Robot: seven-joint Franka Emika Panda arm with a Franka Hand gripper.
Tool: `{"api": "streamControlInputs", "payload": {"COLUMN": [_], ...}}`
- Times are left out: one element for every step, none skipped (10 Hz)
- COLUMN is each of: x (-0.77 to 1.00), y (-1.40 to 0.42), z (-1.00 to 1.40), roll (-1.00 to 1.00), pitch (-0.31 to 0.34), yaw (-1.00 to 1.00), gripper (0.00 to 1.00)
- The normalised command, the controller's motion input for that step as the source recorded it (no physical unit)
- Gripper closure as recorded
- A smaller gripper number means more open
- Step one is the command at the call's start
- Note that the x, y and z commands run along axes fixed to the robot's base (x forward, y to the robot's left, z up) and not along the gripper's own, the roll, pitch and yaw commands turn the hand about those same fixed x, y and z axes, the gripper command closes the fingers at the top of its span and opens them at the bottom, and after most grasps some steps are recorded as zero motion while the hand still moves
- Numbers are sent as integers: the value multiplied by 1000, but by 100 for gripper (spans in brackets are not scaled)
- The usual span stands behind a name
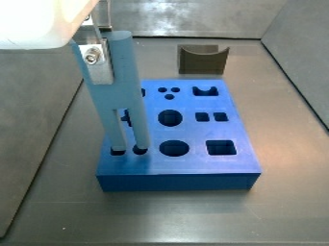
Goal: Insert the square-circle object.
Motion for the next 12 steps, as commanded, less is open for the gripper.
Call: {"api": "streamControlInputs", "payload": {"x": [0,11,6,91,86,0,0,0,226,166,109,106], "y": [-3,0,0,-31,-129,-211,-209,-134,0,9,26,29], "z": [-371,-349,-311,-366,-340,-283,-254,-277,-369,-346,-400,-451], "roll": [331,374,366,284,190,41,0,-31,1,60,103,111], "pitch": [49,103,114,91,57,0,0,0,14,33,27,27], "yaw": [0,0,0,0,0,0,0,0,0,-3,-11,-34], "gripper": [100,100,100,100,100,100,100,100,100,100,100,100]}}
